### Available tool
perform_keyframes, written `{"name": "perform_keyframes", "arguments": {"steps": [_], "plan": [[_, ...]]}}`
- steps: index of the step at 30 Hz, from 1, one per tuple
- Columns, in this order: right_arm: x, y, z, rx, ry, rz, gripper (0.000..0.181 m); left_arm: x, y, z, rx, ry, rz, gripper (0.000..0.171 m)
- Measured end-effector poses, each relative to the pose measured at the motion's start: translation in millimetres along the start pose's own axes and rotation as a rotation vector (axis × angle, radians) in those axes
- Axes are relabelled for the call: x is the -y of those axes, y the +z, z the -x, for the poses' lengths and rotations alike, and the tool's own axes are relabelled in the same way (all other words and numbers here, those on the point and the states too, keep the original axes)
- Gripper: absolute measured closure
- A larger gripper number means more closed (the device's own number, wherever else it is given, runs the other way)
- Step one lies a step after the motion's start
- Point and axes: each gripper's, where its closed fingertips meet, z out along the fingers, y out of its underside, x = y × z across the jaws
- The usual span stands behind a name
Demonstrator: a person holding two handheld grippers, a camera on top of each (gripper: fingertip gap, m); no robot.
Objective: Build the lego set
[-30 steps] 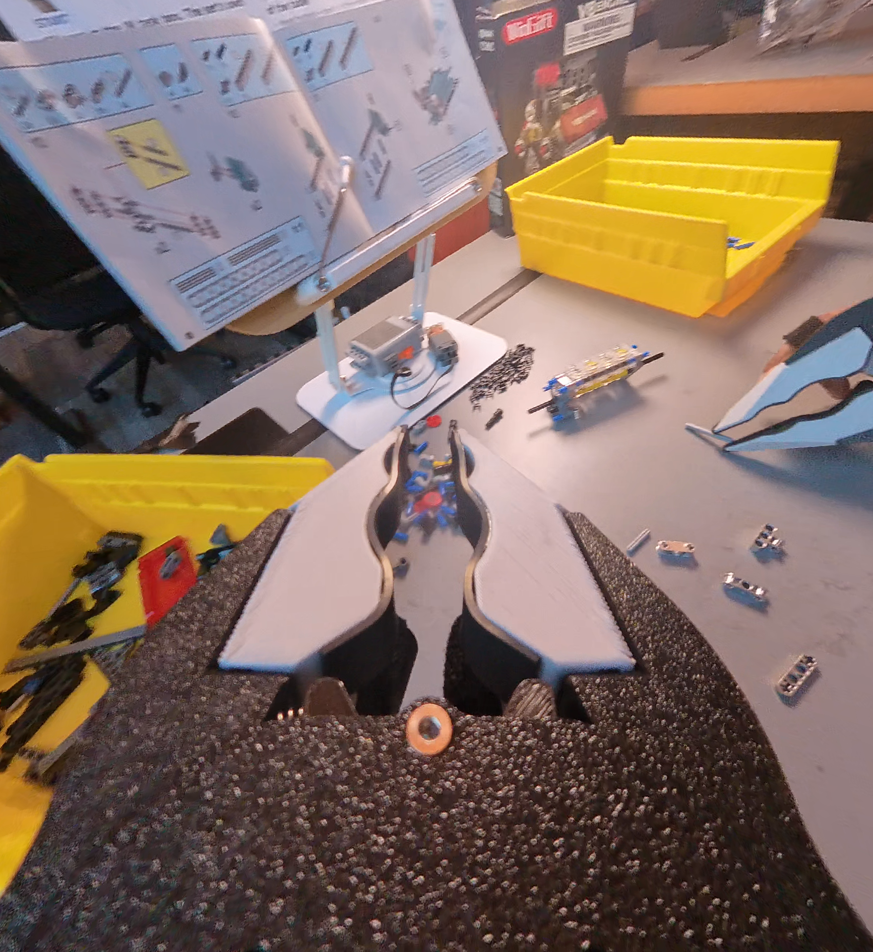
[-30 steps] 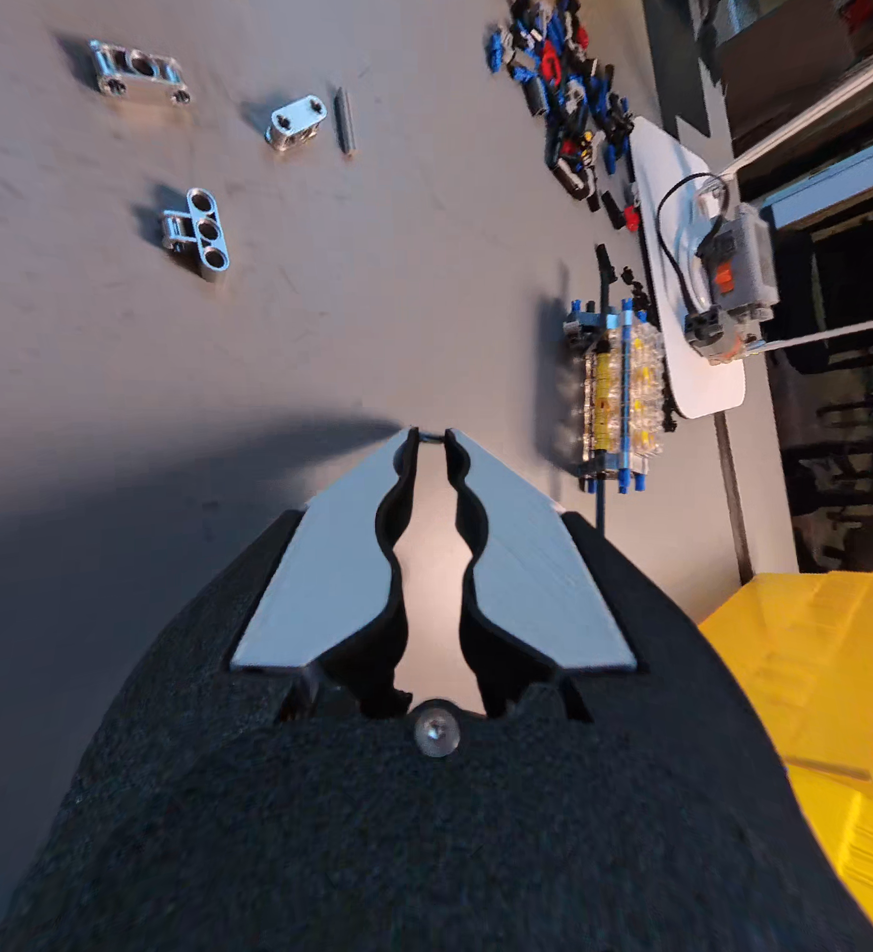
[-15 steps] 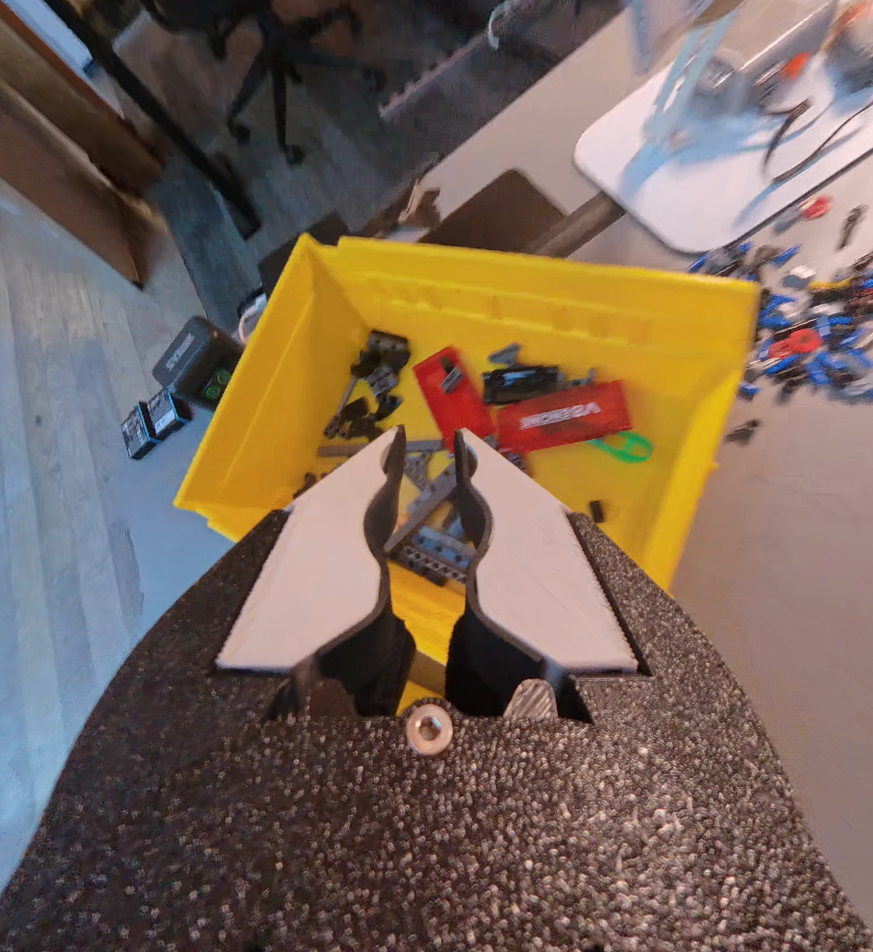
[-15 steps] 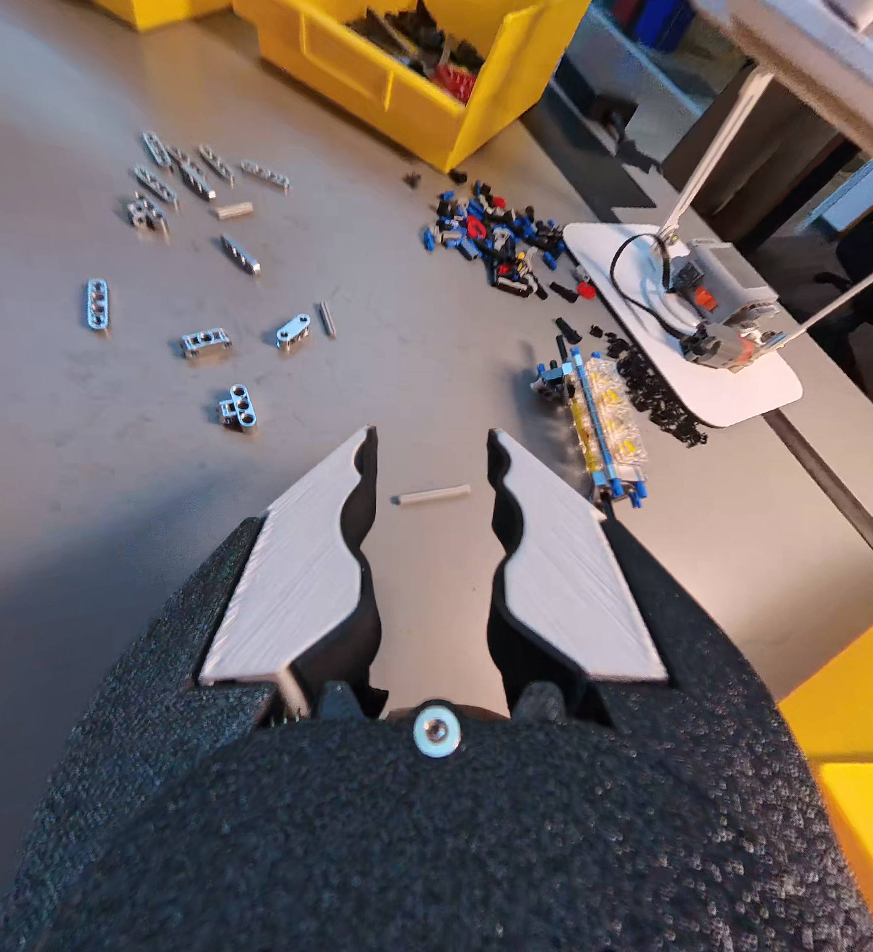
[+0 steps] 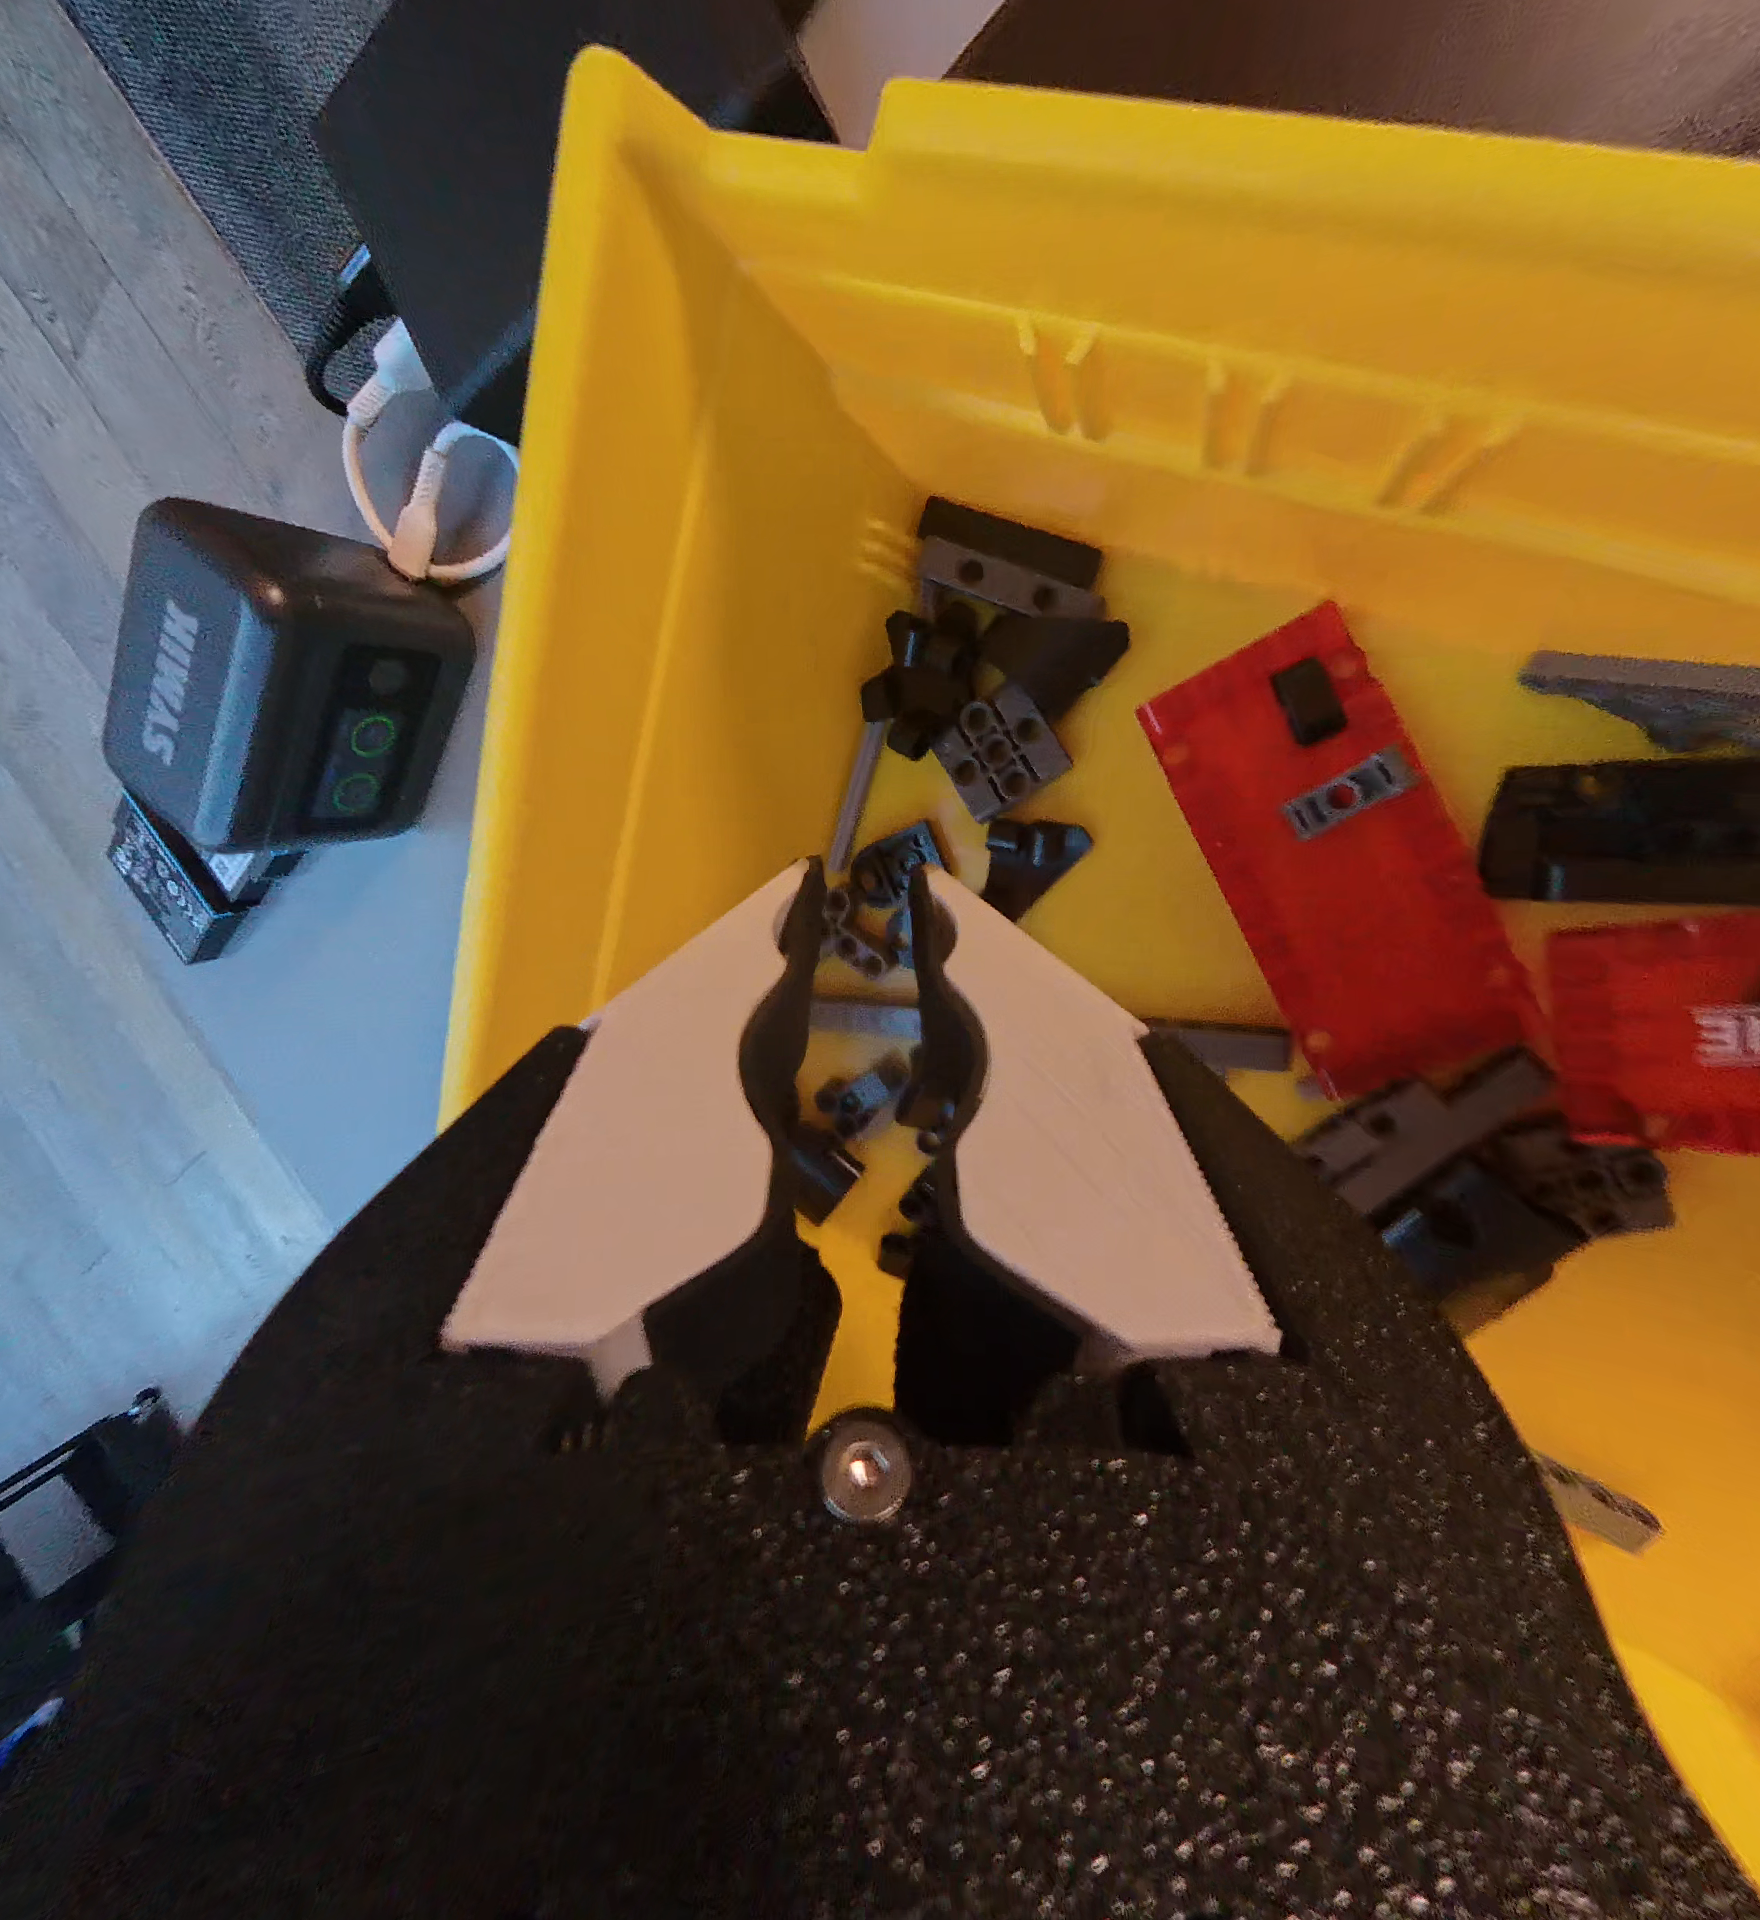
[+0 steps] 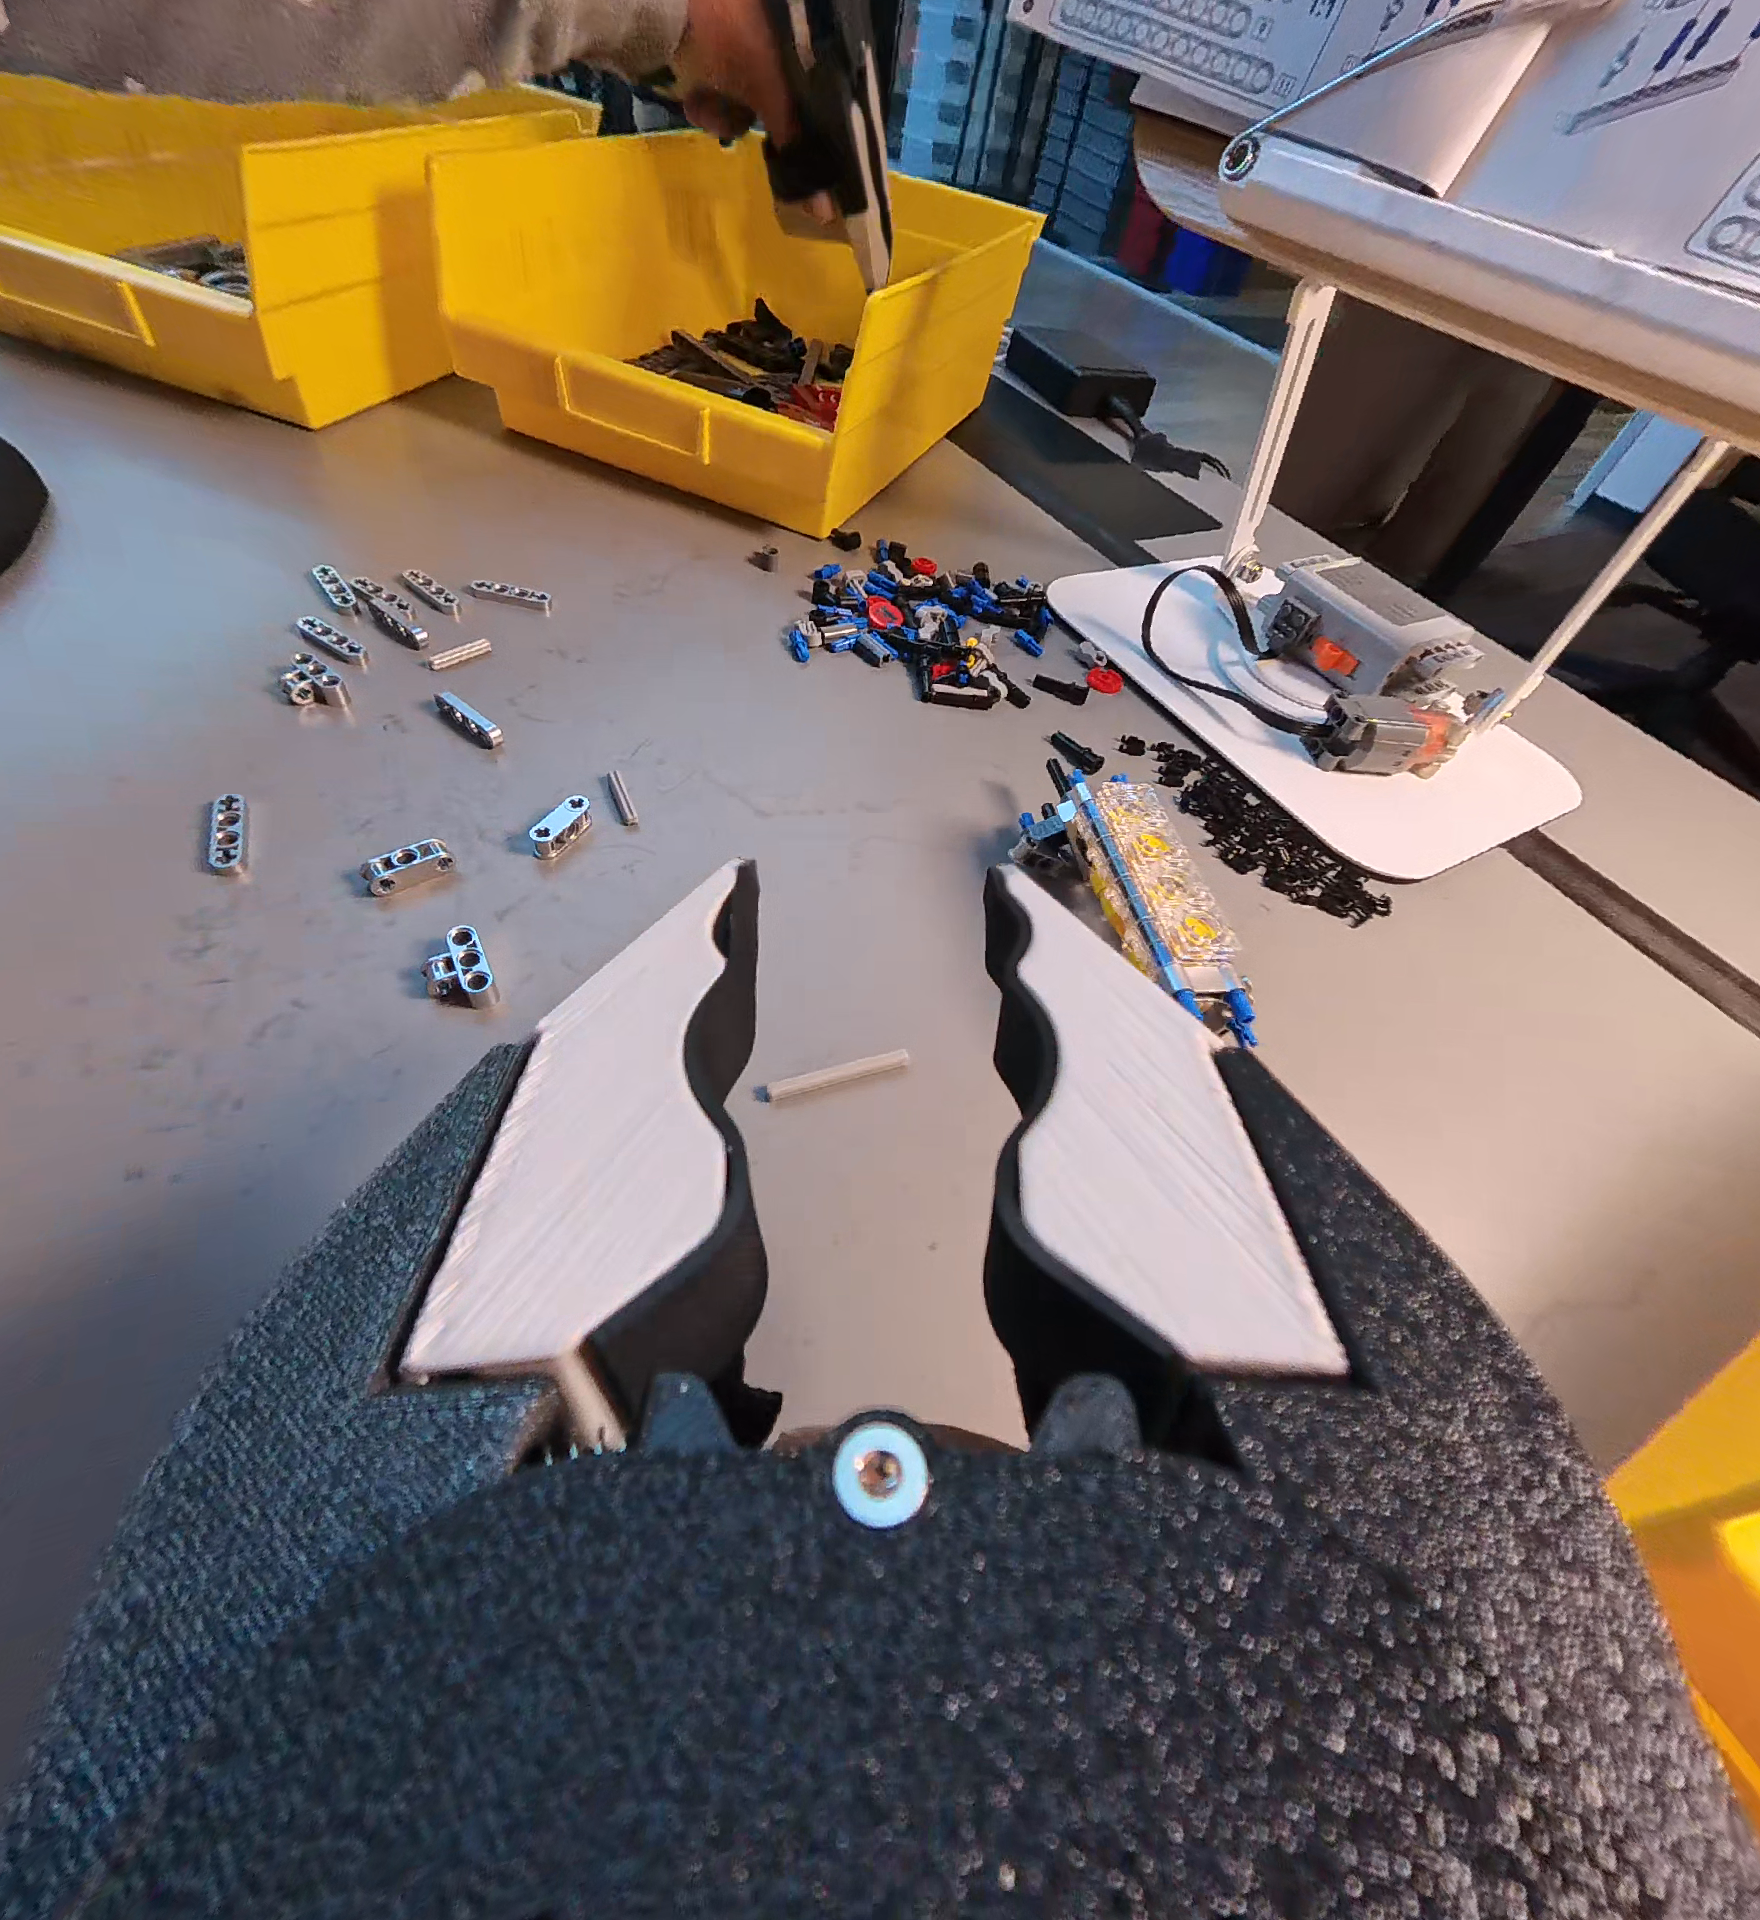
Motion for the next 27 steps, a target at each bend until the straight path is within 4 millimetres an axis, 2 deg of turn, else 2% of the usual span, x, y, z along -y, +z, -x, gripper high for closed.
{"name": "perform_keyframes", "arguments": {"steps": [4,6,9,13,16,21,23,27], "plan": [[4,-4,-4,0.000,0.034,-0.031,0.141,5,26,6,0.050,-0.002,0.031,0.161],[4,-5,-5,0.000,0.042,-0.037,0.141,7,35,7,0.069,0.002,0.040,0.171],[5,-5,-5,0.001,0.042,-0.041,0.142,5,48,4,0.076,0.017,0.068,0.171],[5,-6,-5,0.004,0.048,-0.045,0.142,8,55,11,0.135,0.009,0.045,0.171],[5,-6,-4,0.012,0.054,-0.045,0.142,8,54,9,0.039,-0.064,0.029,0.171],[6,-7,-5,0.013,0.064,-0.052,0.142,2,40,-17,-0.256,-0.150,0.063,0.171],[7,-7,-6,0.012,0.069,-0.056,0.142,-3,34,-21,-0.287,-0.111,0.102,0.171],[7,-8,-7,0.011,0.078,-0.062,0.142,12,24,-16,-0.267,-0.098,0.030,0.171]]}}
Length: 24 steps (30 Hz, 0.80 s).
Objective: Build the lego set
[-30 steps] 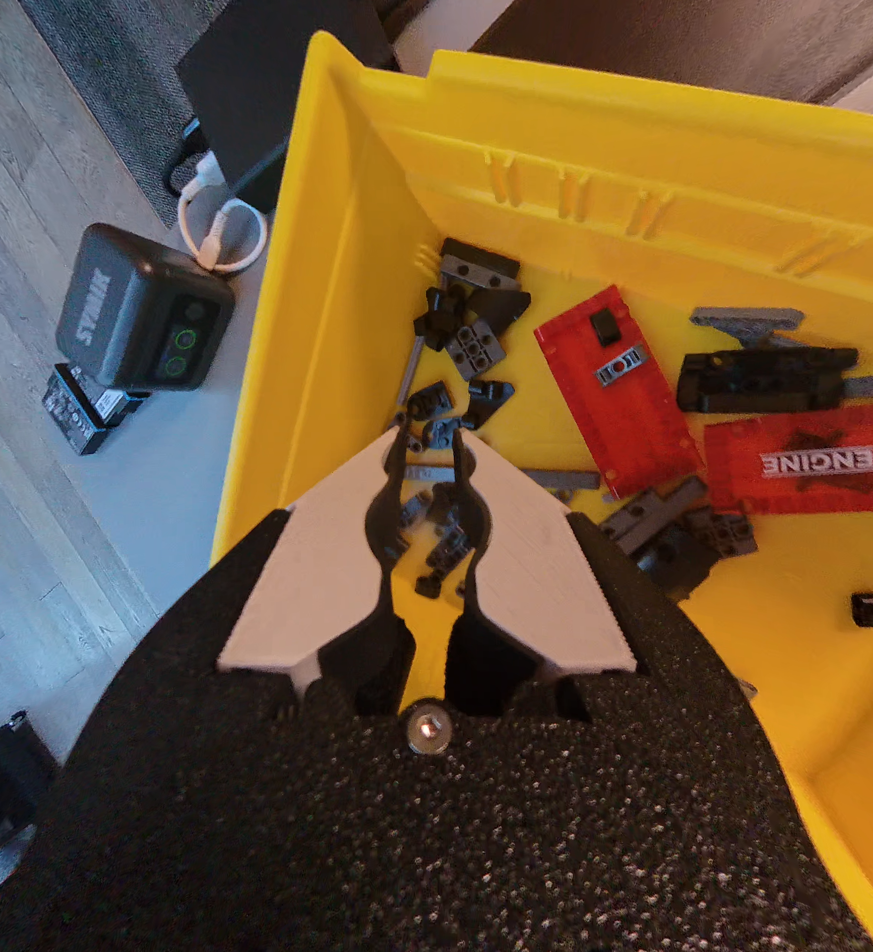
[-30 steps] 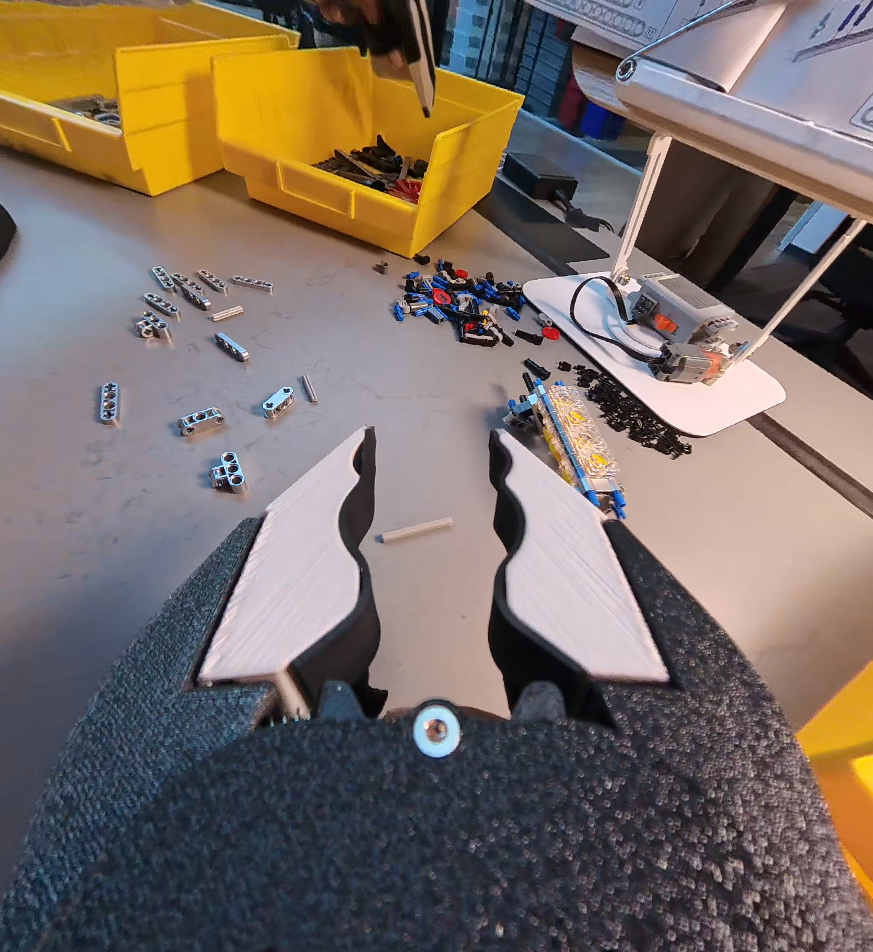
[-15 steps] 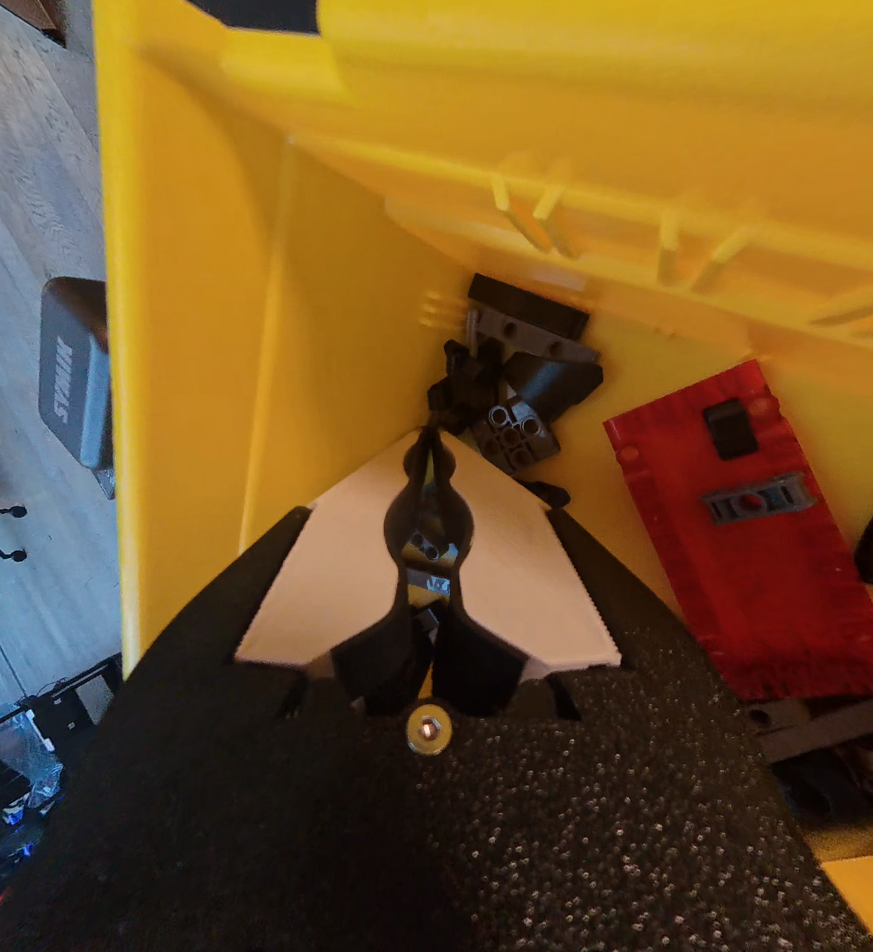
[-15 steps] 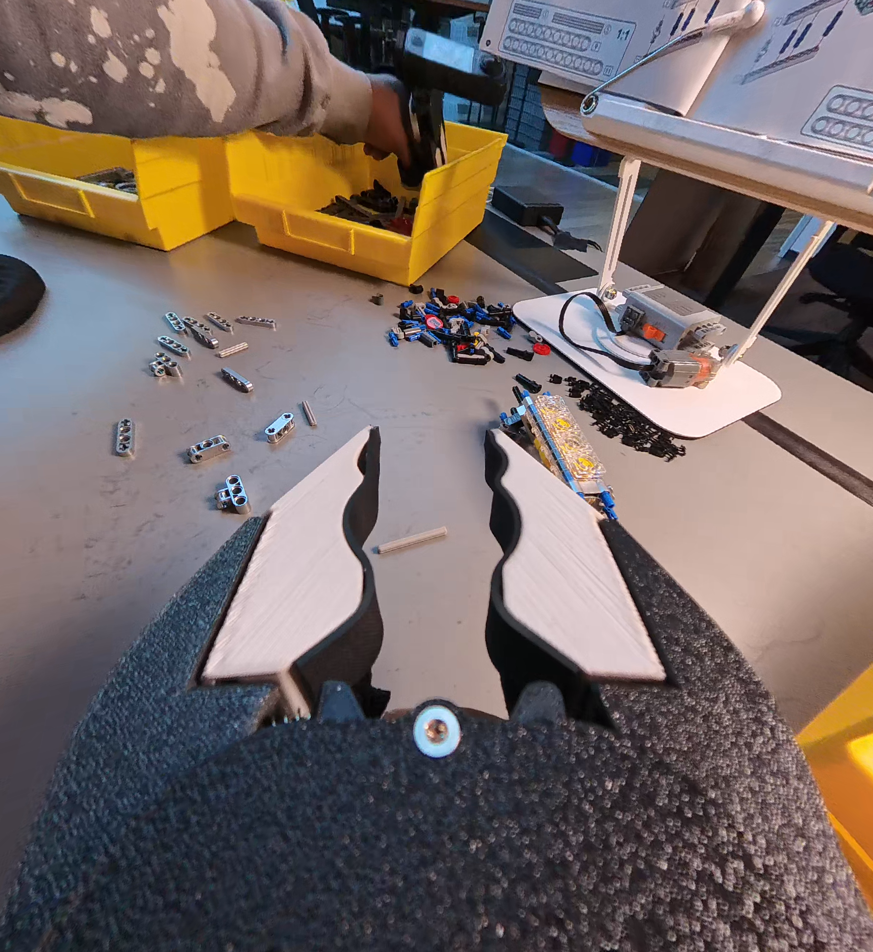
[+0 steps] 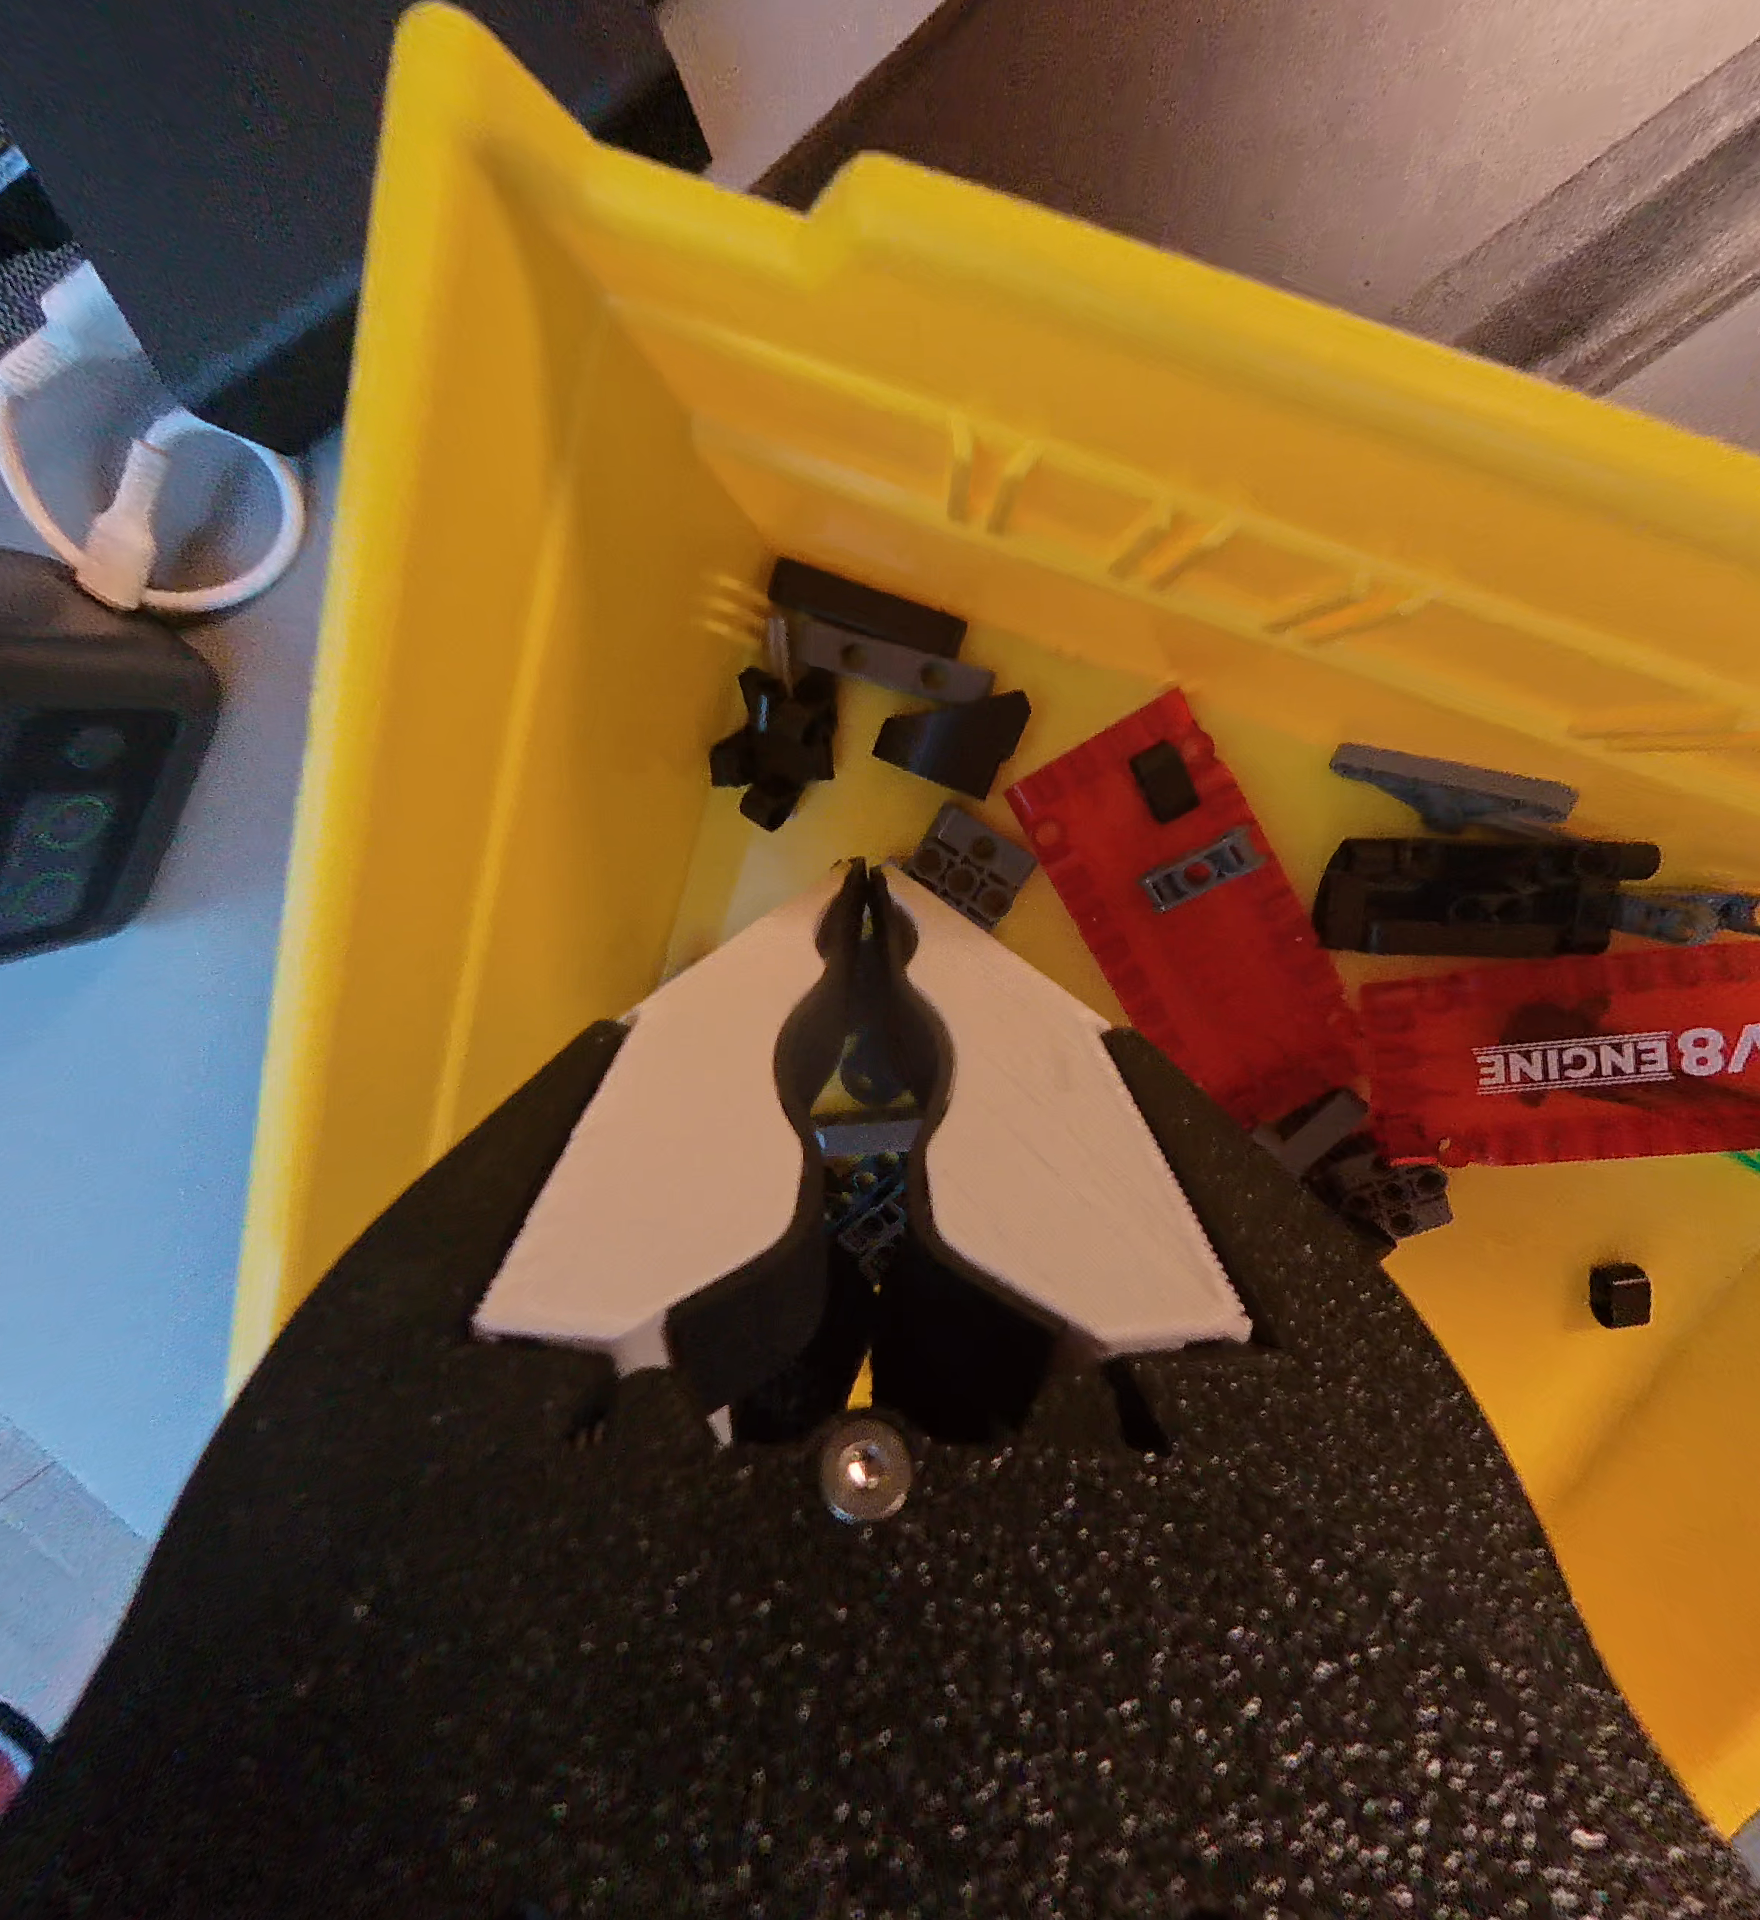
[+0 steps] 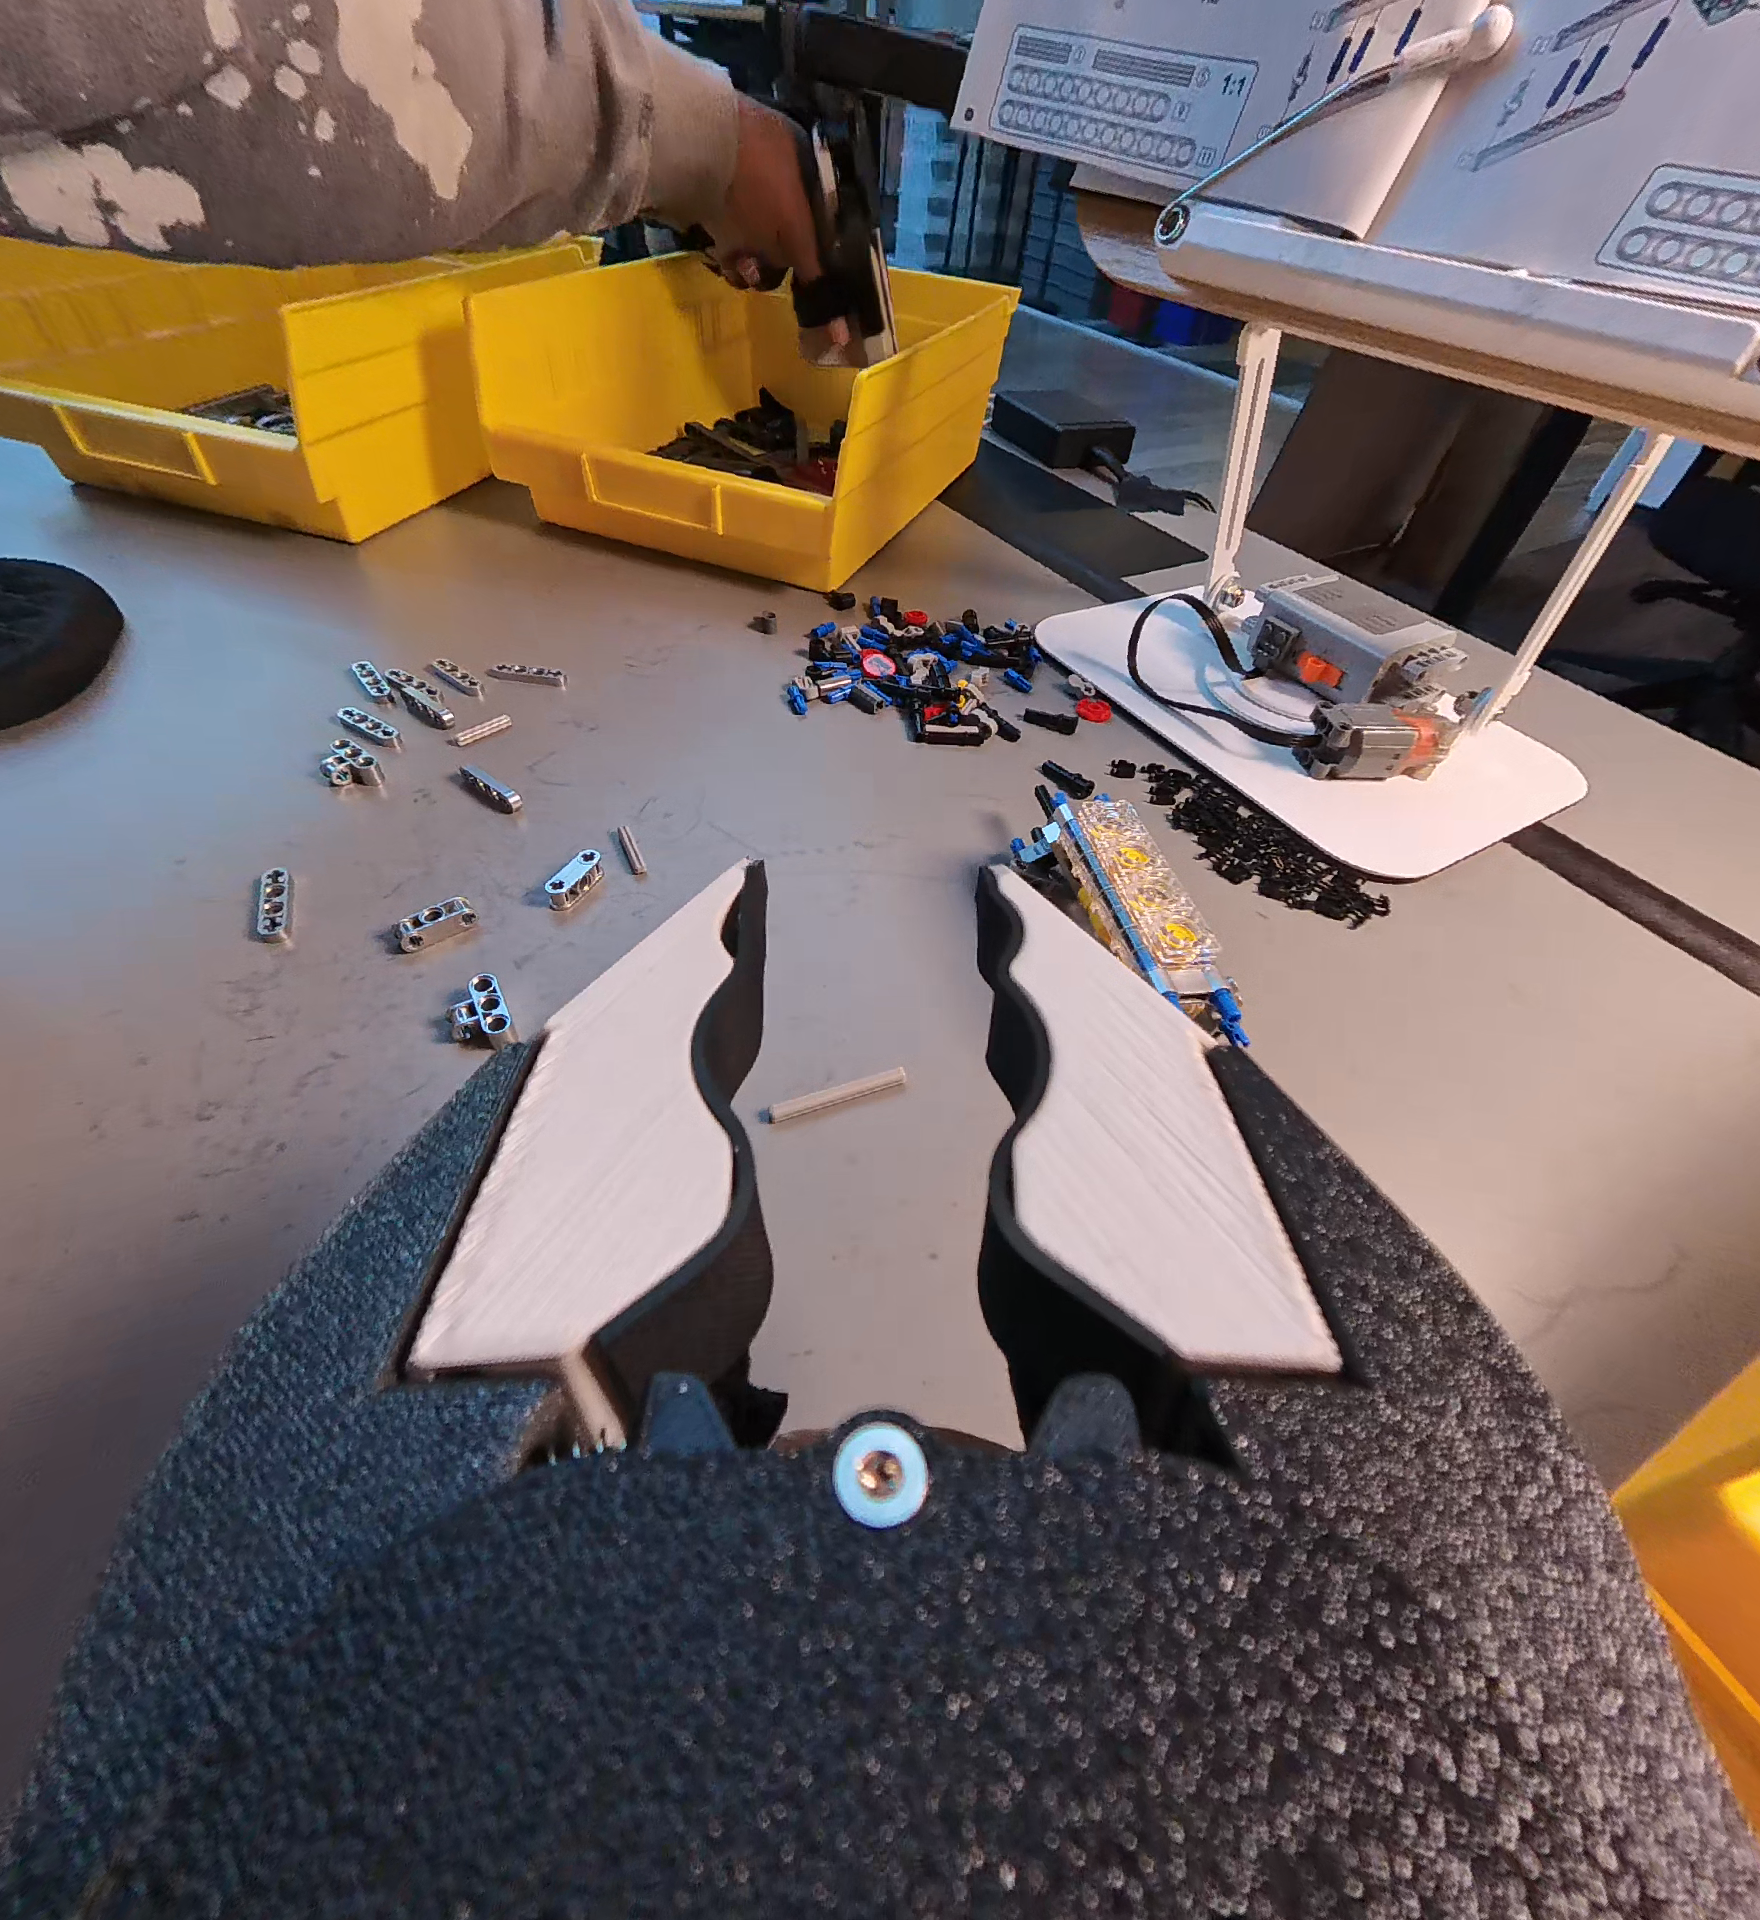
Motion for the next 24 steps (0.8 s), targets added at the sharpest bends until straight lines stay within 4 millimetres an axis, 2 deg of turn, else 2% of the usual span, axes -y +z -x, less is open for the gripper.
{"name": "perform_keyframes", "arguments": {"steps": [6,9,11,12,14,18,22,24], "plan": [[1,-1,-1,0.001,0.010,-0.007,0.143,-11,8,4,0.031,0.080,0.099,0.158],[2,-2,-2,0.002,0.022,-0.015,0.143,-9,12,4,0.032,0.094,0.099,0.161],[2,-2,-3,0.004,0.027,-0.019,0.143,-15,15,2,0.006,0.095,0.134,0.157],[2,-2,-3,0.006,0.028,-0.021,0.143,-17,16,0,-0.016,0.088,0.143,0.162],[3,-3,-2,0.009,0.034,-0.023,0.143,-17,16,-2,-0.044,0.070,0.145,0.158],[4,-3,-1,0.019,0.044,-0.028,0.143,-17,17,-6,-0.095,0.031,0.133,0.167],[4,-3,-1,0.018,0.044,-0.030,0.143,-20,11,-4,-0.046,0.077,0.146,0.169],[5,-4,-3,0.014,0.050,-0.038,0.144,-8,-7,-8,-0.018,0.096,0.079,0.169]]}}
